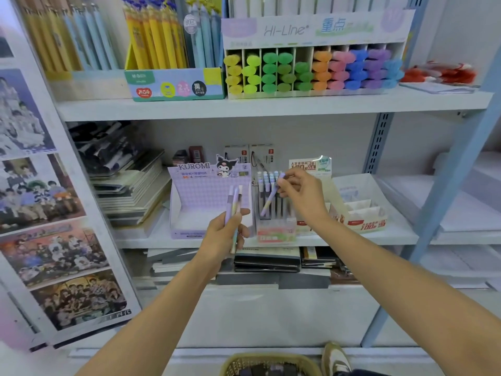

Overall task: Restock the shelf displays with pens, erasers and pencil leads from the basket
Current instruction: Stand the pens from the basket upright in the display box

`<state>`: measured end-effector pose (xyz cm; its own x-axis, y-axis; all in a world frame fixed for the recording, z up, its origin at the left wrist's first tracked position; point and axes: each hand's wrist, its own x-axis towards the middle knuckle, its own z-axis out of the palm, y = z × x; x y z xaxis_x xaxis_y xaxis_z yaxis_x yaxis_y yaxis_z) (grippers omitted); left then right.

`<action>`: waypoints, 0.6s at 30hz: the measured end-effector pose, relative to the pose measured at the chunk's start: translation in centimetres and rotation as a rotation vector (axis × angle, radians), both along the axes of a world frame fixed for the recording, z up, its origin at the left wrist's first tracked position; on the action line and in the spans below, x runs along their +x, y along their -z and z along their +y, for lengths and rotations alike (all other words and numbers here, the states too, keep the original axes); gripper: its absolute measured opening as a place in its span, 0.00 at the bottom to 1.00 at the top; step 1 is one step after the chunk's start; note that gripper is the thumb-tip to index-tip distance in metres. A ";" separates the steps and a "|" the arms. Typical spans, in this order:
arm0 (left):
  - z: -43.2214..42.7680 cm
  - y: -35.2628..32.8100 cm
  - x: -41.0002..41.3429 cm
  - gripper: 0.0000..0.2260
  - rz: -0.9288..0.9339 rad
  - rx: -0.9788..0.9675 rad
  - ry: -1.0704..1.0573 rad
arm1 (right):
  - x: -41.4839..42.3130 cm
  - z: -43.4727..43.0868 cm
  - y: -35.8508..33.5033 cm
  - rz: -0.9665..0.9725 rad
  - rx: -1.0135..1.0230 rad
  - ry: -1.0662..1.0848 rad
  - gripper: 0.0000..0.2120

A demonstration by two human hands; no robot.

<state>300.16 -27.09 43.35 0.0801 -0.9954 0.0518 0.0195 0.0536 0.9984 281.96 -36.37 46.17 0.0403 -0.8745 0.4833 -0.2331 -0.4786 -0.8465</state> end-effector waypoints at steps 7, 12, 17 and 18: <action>0.0 0.4 0.7 0.13 -0.001 0.007 0.020 | 0.7 -0.8 1.1 0.198 -0.052 -0.008 0.07; 0.2 0.5 0.8 0.13 -0.037 0.012 0.042 | 1.2 -1.1 0.4 0.320 -0.076 -0.060 0.03; 0.2 0.5 0.8 0.14 -0.050 -0.003 0.056 | 2.3 -1.2 0.6 0.373 -0.126 -0.017 0.09; 0.2 0.6 0.9 0.14 -0.047 -0.005 0.061 | 2.4 -1.4 0.7 0.382 -0.148 0.000 0.09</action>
